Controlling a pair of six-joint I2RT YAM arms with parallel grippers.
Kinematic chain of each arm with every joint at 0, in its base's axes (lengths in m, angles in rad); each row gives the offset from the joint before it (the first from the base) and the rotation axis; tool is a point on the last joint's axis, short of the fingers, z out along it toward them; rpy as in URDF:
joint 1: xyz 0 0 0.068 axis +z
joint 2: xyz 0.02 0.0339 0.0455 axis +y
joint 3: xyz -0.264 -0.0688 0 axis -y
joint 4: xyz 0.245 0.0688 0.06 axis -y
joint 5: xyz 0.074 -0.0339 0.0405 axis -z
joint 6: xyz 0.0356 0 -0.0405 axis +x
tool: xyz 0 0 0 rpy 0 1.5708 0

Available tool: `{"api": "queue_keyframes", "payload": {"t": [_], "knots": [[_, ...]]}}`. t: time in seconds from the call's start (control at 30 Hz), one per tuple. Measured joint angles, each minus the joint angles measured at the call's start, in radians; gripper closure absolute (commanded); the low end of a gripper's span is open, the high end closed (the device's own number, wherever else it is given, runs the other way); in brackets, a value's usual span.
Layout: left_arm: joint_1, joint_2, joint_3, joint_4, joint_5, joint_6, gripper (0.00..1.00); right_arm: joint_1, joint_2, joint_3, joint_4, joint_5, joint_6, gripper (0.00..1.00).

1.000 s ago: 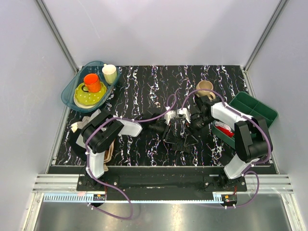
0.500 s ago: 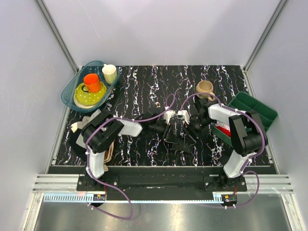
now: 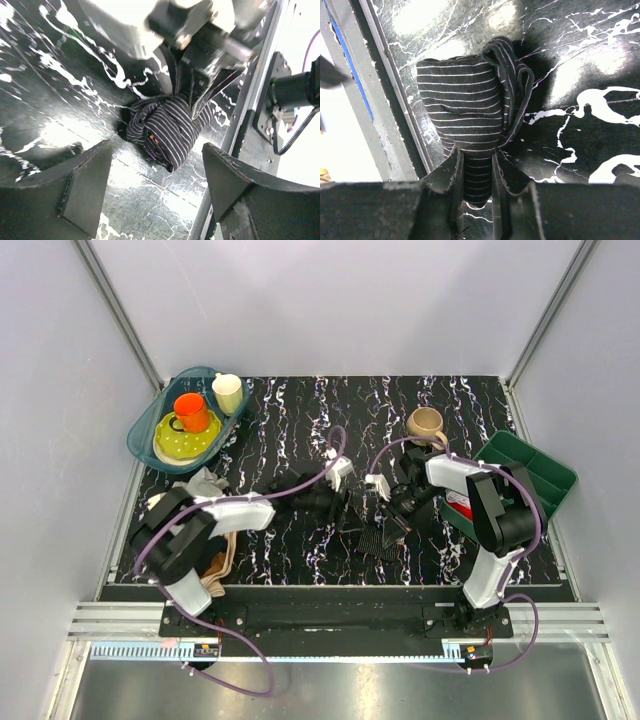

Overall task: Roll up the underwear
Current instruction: Roll the underwear to the center of the board, then pick up the underwear from the center of the board, then place the underwear in the storage box.

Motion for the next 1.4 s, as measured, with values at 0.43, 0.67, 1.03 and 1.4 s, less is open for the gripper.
{"api": "queue_keyframes", "payload": {"t": [0.43, 0.67, 1.03, 1.4], "knots": [[0.074, -0.650, 0.074, -0.493, -0.242, 0.253, 0.01, -0.069, -0.163, 0.073, -0.135, 0.023, -0.092, 0.90], [0.092, -0.924, 0.097, -0.717, -0.389, 0.374, 0.01, -0.148, -0.277, 0.136, -0.231, 0.031, -0.140, 0.91], [0.093, -0.992, -0.019, -0.846, -0.455, 0.423, 0.01, -0.509, -0.272, 0.459, -0.414, 0.075, -0.271, 0.91], [0.093, -0.993, -0.019, -0.850, -0.455, 0.426, 0.01, -0.793, -0.043, 0.695, -0.443, 0.175, -0.526, 0.90]]}}
